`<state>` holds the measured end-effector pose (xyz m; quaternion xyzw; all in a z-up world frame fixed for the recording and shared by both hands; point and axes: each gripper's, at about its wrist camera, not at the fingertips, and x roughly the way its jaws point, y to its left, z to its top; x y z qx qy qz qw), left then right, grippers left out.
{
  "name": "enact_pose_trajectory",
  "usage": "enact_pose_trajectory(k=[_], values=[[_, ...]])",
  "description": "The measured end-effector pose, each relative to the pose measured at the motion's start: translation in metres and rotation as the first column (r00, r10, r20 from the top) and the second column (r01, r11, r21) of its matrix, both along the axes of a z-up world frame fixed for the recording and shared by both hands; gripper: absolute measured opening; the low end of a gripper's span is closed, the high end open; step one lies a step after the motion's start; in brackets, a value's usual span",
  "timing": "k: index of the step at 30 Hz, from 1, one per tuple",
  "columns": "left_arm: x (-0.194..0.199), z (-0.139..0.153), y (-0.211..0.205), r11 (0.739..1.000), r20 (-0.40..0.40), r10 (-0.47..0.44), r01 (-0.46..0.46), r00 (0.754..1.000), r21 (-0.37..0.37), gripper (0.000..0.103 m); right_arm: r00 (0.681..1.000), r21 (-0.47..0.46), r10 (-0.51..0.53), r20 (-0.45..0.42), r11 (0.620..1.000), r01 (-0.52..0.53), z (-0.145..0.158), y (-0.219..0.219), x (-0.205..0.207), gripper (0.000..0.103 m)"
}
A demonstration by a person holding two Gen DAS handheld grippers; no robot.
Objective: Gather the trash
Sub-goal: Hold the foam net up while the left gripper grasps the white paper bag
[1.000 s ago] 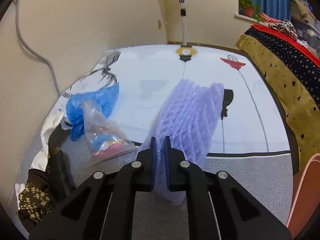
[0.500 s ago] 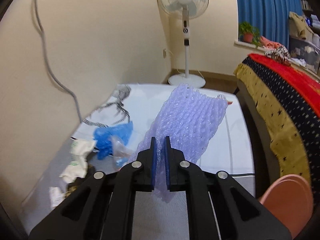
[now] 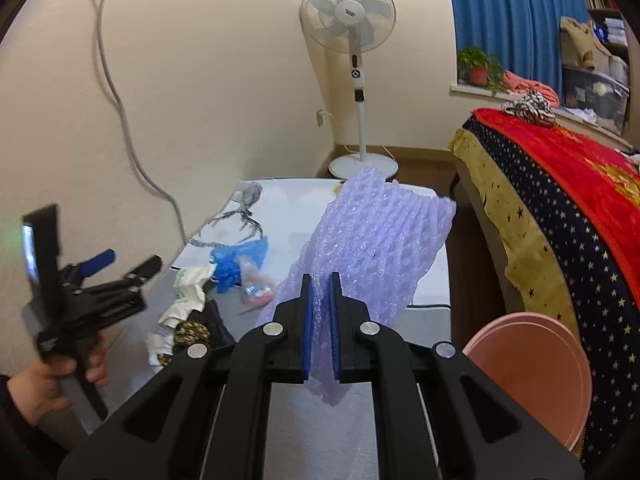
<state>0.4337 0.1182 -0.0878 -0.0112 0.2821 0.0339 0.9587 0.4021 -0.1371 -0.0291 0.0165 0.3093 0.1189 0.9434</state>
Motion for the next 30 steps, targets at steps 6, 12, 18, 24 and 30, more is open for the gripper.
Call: enact_pose_trajectory(k=[6, 12, 18, 24, 30], values=[[0.030, -0.025, -0.006, 0.999, -0.050, -0.034, 0.036, 0.998, 0.028, 0.095, 1.000, 0.012, -0.005, -0.025, 1.000, 0.006, -0.007, -0.004, 0.013, 0.008], [0.051, -0.049, 0.004, 1.000, -0.114, -0.012, 0.014, 0.993, 0.012, 0.095, 1.000, 0.008, 0.018, -0.023, 1.000, -0.018, -0.009, 0.005, 0.013, 0.008], [0.062, -0.072, 0.004, 0.998, -0.157, -0.016, 0.025, 0.988, 0.057, 0.092, 0.999, 0.000, 0.023, -0.044, 1.000, -0.023, -0.016, 0.007, 0.017, 0.008], [0.065, -0.076, 0.006, 0.999, -0.171, -0.039, 0.045, 0.985, 0.030, 0.061, 0.998, -0.006, 0.029, -0.053, 1.000, -0.030, -0.019, 0.010, 0.018, 0.008], [0.056, -0.065, 0.008, 0.999, -0.091, -0.038, 0.040, 0.995, 0.020, 0.023, 0.998, -0.007, 0.034, -0.052, 0.999, -0.035, -0.018, 0.008, 0.018, 0.008]])
